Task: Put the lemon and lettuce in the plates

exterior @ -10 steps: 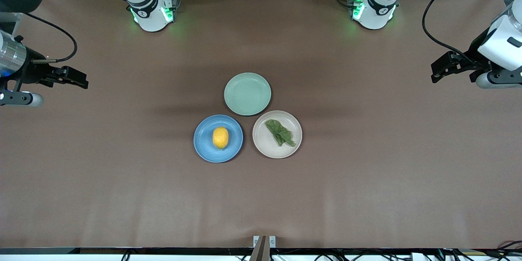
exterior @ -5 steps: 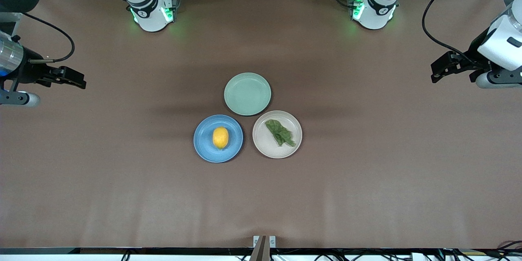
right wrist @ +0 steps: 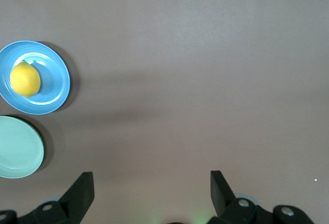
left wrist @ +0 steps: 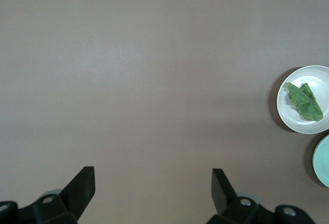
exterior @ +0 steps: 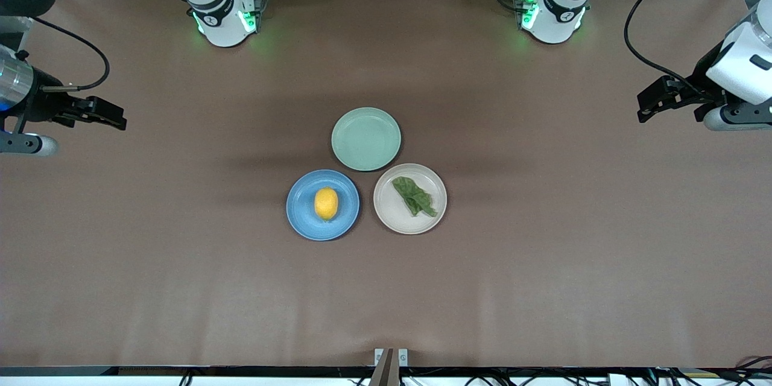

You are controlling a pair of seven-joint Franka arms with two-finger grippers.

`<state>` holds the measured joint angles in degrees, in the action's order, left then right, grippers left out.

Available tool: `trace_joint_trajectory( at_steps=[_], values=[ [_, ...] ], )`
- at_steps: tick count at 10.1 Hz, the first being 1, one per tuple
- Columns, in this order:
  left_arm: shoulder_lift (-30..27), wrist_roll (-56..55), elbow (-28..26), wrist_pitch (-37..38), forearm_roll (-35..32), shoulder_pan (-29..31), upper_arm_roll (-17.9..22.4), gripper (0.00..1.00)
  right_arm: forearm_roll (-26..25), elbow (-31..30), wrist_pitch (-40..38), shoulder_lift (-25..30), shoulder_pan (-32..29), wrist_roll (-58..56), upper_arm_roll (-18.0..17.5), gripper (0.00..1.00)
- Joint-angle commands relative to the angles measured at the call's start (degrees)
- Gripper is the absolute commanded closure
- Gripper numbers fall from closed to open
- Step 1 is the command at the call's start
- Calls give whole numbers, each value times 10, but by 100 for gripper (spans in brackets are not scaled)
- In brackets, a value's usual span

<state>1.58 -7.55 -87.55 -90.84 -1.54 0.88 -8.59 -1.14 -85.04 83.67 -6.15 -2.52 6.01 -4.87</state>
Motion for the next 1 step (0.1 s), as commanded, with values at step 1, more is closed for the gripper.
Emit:
trace_joint_trajectory(
  at_steps=[1],
  values=[
    [-8, 10, -4, 6, -10, 3, -4, 0, -2, -9, -5, 15, 2, -7, 1, 0]
  ],
)
